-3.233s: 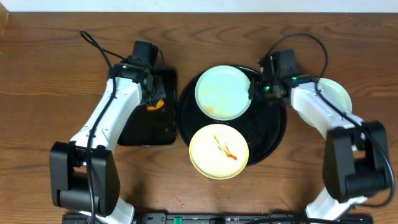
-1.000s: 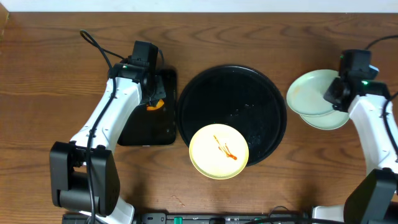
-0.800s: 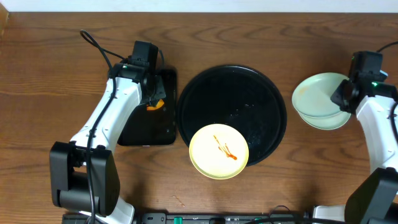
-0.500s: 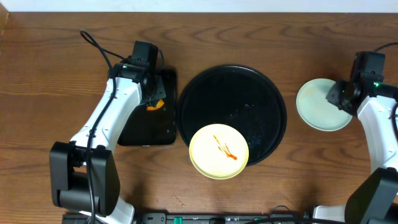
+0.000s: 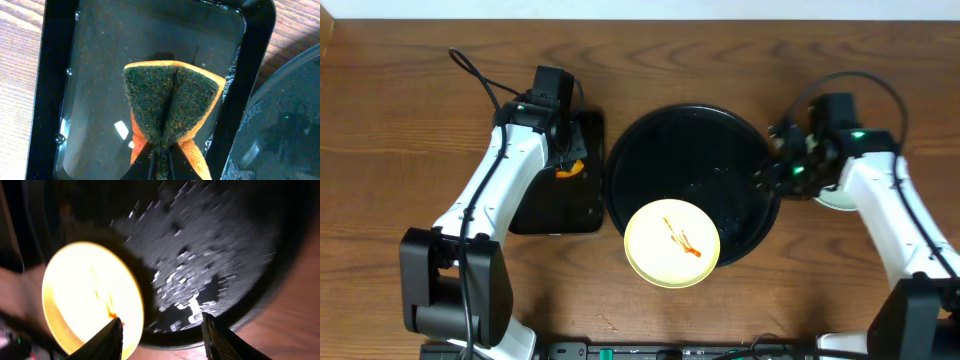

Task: Clean dirty plates on tray and stack at the side
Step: 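Lower the plate onto the first cleaned plate and open right gripper, then move right gripper to the yellow plate and grip its rim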

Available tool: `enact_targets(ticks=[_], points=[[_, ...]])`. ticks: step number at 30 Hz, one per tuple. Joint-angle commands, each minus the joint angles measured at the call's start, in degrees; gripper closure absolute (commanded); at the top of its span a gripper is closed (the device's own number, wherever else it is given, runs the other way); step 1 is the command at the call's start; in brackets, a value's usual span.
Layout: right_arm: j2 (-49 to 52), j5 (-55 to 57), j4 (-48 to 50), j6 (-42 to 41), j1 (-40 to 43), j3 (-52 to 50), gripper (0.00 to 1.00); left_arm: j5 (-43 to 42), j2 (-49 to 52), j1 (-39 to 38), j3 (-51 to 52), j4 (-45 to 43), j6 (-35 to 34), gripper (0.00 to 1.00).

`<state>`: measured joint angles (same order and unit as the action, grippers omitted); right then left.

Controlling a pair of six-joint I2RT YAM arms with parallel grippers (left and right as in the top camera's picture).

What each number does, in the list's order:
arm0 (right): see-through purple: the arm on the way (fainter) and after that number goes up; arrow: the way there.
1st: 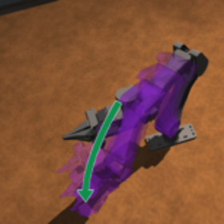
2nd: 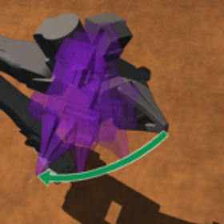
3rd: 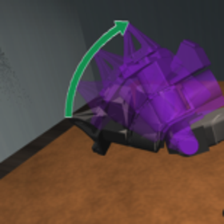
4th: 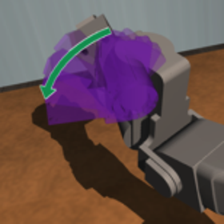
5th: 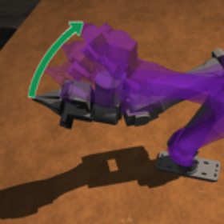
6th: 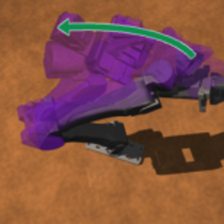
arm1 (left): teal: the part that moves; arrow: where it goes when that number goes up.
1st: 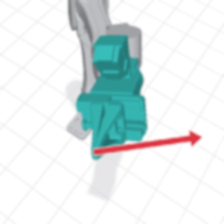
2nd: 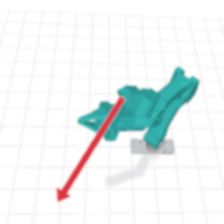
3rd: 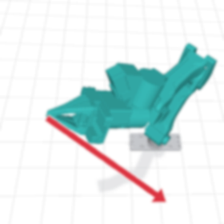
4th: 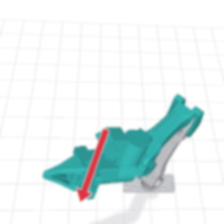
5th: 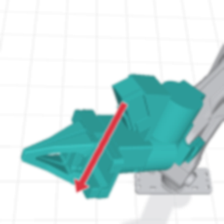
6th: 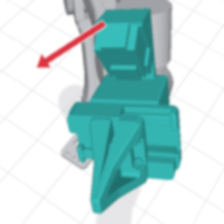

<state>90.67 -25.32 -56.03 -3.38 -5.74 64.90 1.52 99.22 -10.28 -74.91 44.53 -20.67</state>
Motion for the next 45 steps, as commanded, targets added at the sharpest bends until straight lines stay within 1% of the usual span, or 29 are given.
enact_targets(ticks=[1, 3, 5, 6, 11, 14, 16, 18, 20, 23, 30, 31, 32, 33, 34, 37, 41, 43, 45], points=[[-1.0, -1.5, 1.2, -3.5, -4.1, -4.5, 0.53, 0.7, 0.0, 0.1, 0.1, 0.0, 0.9, 0.92], [-1.0, -1.5, 3.4, -5.4, -6.3, -7.5, 0.55, 0.7, 0.0, 0.1, 0.1, 0.0, 0.9, 0.92], [-0.9, -1.5, 7.1, -8.4, -8.5, -11.2, 0.6, 0.7, 0.0, 0.1, 0.1, 0.0, 0.9, 0.92], [-0.9, -1.5, 9.0, -9.9, -9.4, -12.8, 0.62, 0.7, 0.0, 0.1, 0.1, 0.0, 0.9, 0.92], [-0.9, -1.5, 14.8, -13.9, -13.1, -17.8, 0.65, 0.7, 0.0, 0.1, 0.1, 0.0, 0.9, 0.92], [-0.9, -0.5, 17.3, -15.5, -14.7, -19.6, 0.7, 0.7, 0.0, 0.1, 0.1, 0.0, 0.9, 0.92], [-0.9, 1.9, 18.0, -18.0, -15.4, -20.2, 0.76, 0.7, 0.0, 0.1, 0.1, 0.0, 0.9, 0.92], [-0.9, 4.2, 18.5, -19.7, -15.8, -20.5, 0.89, 0.7, 0.0, 0.1, 0.1, 0.1, 0.9, 0.92], [-0.9, 5.9, 19.3, -20.5, -16.0, -20.5, 0.97, 0.7, 0.0, 0.1, 0.1, 0.0, 0.9, 0.93], [-0.9, 8.3, 23.7, -20.6, -15.9, -20.5, 0.99, 0.7, 0.0, 0.1, 0.1, 0.0, 0.9, 0.92], [-0.9, 16.2, 40.7, -20.6, -13.9, -19.8, 0.99, 0.6, 0.0, 0.1, 0.1, 0.5, 0.9, 0.92], [-0.9, 18.2, 44.8, -20.3, -13.1, -19.7, 0.99, 0.6, 0.0, 0.1, 0.1, 0.4, 0.9, 0.93], [-0.9, 19.5, 49.2, -19.9, -12.3, -19.7, 0.86, 0.6, 0.0, 0.1, 0.1, 0.4, 0.9, 0.92], [-0.9, 19.5, 50.6, -19.7, -12.0, -19.7, 0.7, 0.6, 0.0, 0.1, 0.1, 0.5, 0.9, 0.93], [-0.9, 19.5, 51.2, -19.7, -11.8, -19.7, 0.61, 0.6, 0.0, 0.1, 0.1, 0.5, 0.9, 0.92], [-0.9, 15.8, 50.5, -19.8, -11.9, -19.7, 0.55, 0.6, 0.0, 0.1, 0.1, 0.7, 0.9, 0.92], [-0.9, 8.7, 46.5, -20.1, -13.2, -19.7, 0.57, 0.6, 0.0, 0.1, 0.1, 0.6, 0.9, 0.92], [-0.9, 5.6, 43.1, -23.5, -14.3, -19.7, 0.58, 0.6, 0.0, 0.1, 0.1, 0.7, 0.9, 0.92], [-0.9, 5.6, 39.6, -27.2, -15.7, -19.7, 0.57, 0.6, 0.0, 0.1, 0.1, 0.7, 0.9, 0.92]])
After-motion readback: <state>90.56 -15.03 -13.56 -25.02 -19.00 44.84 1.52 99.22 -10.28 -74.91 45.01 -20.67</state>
